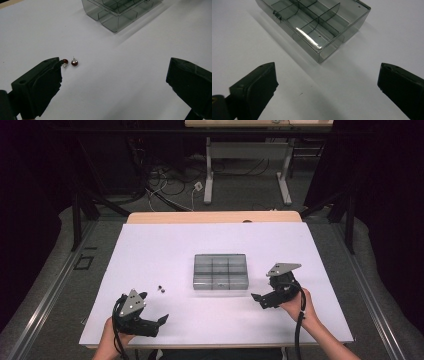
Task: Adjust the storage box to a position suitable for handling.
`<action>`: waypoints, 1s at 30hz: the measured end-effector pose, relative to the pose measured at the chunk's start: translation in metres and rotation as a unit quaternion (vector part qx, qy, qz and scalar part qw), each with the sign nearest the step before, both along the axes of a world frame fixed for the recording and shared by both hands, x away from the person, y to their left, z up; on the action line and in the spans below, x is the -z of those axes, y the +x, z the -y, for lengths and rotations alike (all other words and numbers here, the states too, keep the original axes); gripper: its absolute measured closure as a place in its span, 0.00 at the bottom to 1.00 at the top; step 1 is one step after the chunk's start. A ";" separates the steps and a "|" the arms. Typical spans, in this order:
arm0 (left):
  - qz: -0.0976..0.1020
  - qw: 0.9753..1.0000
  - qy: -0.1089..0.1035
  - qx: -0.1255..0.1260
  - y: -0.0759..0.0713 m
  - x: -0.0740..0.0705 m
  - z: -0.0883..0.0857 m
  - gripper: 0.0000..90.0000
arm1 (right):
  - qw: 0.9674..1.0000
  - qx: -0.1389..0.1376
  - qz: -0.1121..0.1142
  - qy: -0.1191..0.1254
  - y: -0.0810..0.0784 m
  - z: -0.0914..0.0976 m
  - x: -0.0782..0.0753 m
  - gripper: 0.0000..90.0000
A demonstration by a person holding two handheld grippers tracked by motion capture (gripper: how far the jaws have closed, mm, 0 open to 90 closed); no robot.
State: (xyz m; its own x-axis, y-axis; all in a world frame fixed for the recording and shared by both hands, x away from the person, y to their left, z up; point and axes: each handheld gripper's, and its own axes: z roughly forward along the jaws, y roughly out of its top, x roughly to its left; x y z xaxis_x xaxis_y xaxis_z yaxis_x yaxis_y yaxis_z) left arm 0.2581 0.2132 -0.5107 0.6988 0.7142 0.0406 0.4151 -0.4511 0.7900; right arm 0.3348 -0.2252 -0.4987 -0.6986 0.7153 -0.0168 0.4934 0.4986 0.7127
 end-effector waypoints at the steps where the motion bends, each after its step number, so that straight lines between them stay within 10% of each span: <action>1: 0.000 1.000 0.000 0.000 0.000 0.000 0.000 0.00 | 1.000 0.000 0.000 0.000 0.000 0.000 0.000 0.04; 14: -0.007 1.000 0.004 0.001 0.000 -0.001 0.000 0.00 | 0.999 0.042 -0.012 0.004 0.038 -0.008 0.007 0.39; 22: -0.007 1.000 0.001 0.000 0.000 0.000 0.000 0.00 | 0.998 0.056 -0.007 -0.026 0.060 -0.014 0.015 0.93; 30: -0.009 1.000 0.003 0.003 0.000 0.000 -0.001 0.00 | 0.998 0.052 -0.029 -0.020 0.073 -0.019 0.030 1.00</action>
State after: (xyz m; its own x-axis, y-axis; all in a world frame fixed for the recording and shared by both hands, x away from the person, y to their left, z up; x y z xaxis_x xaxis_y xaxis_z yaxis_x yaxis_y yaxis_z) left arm 0.2585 0.2139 -0.5105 0.7033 0.7101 0.0330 0.4265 -0.4587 0.7796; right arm 0.4077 -0.2063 -0.5289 -0.6210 0.7837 -0.0087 0.5844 0.4704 0.6612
